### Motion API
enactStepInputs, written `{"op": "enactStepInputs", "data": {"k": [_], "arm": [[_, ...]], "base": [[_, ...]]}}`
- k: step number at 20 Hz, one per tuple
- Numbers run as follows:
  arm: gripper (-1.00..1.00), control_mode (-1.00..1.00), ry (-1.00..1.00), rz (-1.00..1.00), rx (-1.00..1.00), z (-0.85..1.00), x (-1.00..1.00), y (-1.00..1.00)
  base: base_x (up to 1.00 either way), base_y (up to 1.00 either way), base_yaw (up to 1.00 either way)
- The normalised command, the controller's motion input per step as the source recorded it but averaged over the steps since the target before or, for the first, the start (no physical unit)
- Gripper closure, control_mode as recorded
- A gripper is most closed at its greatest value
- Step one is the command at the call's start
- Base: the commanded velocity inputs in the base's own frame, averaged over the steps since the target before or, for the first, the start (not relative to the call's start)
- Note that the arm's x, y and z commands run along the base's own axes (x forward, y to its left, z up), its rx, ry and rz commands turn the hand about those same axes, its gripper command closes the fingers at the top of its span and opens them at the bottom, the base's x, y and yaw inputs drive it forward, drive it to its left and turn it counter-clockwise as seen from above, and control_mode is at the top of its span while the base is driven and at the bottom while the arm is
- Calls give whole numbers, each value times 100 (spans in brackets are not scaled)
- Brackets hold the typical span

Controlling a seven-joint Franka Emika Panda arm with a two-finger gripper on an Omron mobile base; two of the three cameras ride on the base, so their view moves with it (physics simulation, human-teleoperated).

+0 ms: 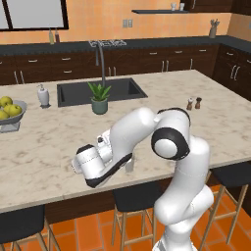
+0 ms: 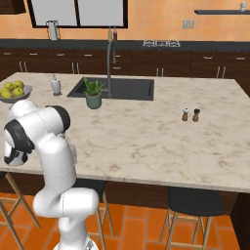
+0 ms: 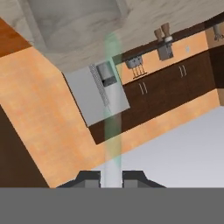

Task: Take a straw from the drawer in front and place it inside the glass cup on the dining counter.

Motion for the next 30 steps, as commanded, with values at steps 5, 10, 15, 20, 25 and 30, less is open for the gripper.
{"op": "enactStepInputs", "data": {"k": [5, 10, 15, 20, 25, 30], "arm": [[100, -100, 3, 0, 0, -1, 19, 0], [100, -100, 2, 0, 0, -25, 25, 0], [100, -100, 2, 0, 0, -40, 5, 0], [100, -100, 0, 0, 0, -2, -24, 0], [100, -100, 0, 0, 0, 0, -38, -7], [100, -100, 0, 0, 0, 1, -20, -11]], "base": [[0, 0, 0], [0, 0, 0], [0, 0, 0], [0, 0, 0], [0, 0, 0], [0, 0, 0]]}}
